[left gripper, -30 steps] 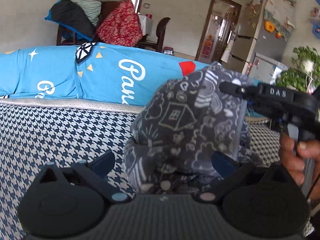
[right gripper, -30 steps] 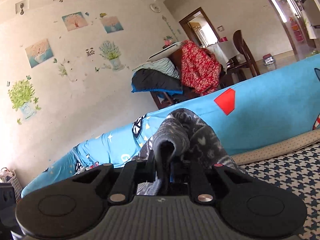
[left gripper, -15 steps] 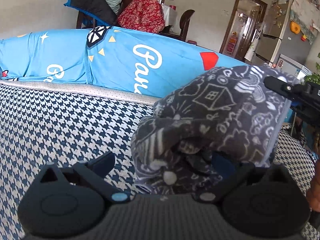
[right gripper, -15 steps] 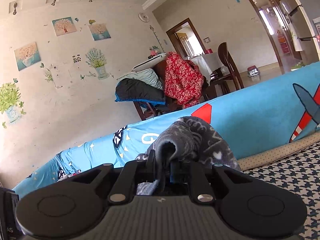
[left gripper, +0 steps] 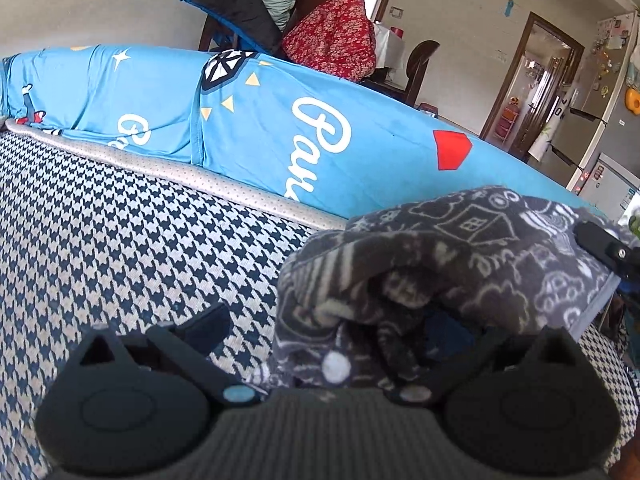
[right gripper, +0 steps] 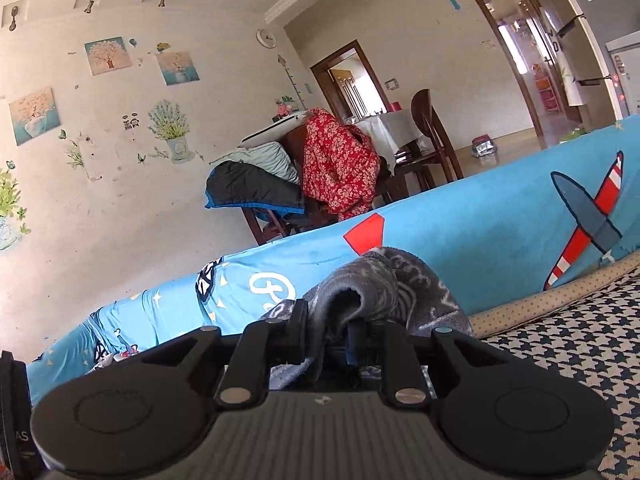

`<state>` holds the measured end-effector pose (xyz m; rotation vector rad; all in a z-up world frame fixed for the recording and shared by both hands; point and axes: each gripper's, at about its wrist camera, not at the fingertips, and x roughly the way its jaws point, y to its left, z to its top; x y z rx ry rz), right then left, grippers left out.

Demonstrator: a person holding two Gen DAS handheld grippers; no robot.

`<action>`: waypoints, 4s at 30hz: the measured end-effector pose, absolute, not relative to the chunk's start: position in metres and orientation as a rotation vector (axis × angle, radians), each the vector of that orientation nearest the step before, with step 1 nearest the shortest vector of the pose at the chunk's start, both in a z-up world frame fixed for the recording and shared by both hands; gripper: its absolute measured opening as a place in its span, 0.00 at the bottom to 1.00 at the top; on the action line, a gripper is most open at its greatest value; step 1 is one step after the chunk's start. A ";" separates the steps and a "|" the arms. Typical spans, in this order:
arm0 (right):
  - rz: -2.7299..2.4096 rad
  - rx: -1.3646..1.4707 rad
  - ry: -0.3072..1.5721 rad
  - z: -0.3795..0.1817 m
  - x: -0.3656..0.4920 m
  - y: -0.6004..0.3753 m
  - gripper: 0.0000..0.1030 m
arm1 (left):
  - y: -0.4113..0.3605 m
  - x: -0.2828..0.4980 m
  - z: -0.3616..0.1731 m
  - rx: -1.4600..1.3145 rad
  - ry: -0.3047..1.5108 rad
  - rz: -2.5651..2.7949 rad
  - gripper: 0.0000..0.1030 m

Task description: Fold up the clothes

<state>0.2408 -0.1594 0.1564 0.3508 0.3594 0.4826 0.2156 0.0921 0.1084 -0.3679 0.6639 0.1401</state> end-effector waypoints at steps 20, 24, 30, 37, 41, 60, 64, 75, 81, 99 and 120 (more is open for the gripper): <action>0.459 0.191 0.356 0.155 0.226 -0.173 0.40 | 0.102 0.220 0.125 -0.546 0.542 0.266 1.00; 0.471 0.174 0.384 0.151 0.226 -0.174 0.41 | 0.110 0.223 0.123 -0.588 0.553 0.283 1.00; 0.576 0.174 0.477 0.141 0.228 -0.166 0.41 | 0.117 0.228 0.116 -0.667 0.578 0.275 1.00; 0.706 0.079 0.530 0.130 0.208 -0.136 0.68 | 0.110 0.230 0.125 -0.578 0.551 0.310 1.00; 0.737 -0.080 0.536 0.117 0.194 -0.111 0.73 | 0.104 0.231 0.132 -0.512 0.535 0.331 1.00; 0.383 0.231 0.445 0.117 0.244 -0.143 0.11 | 0.111 0.217 0.133 -0.436 0.535 0.284 1.00; 0.312 0.265 0.444 0.122 0.251 -0.156 0.11 | 0.108 0.219 0.126 -0.411 0.590 0.220 1.00; 0.245 0.271 0.453 0.129 0.253 -0.181 0.11 | 0.094 0.217 0.124 -0.319 0.660 0.052 1.00; 0.273 0.265 0.466 0.133 0.251 -0.182 0.11 | 0.083 0.208 0.125 -0.239 0.681 -0.063 1.00; 0.340 0.237 0.502 0.135 0.238 -0.180 0.21 | 0.055 0.233 0.104 -0.163 0.730 -0.006 1.00; 0.845 0.050 0.558 0.123 0.207 -0.127 0.26 | 0.119 0.288 0.106 -0.427 0.664 0.264 1.00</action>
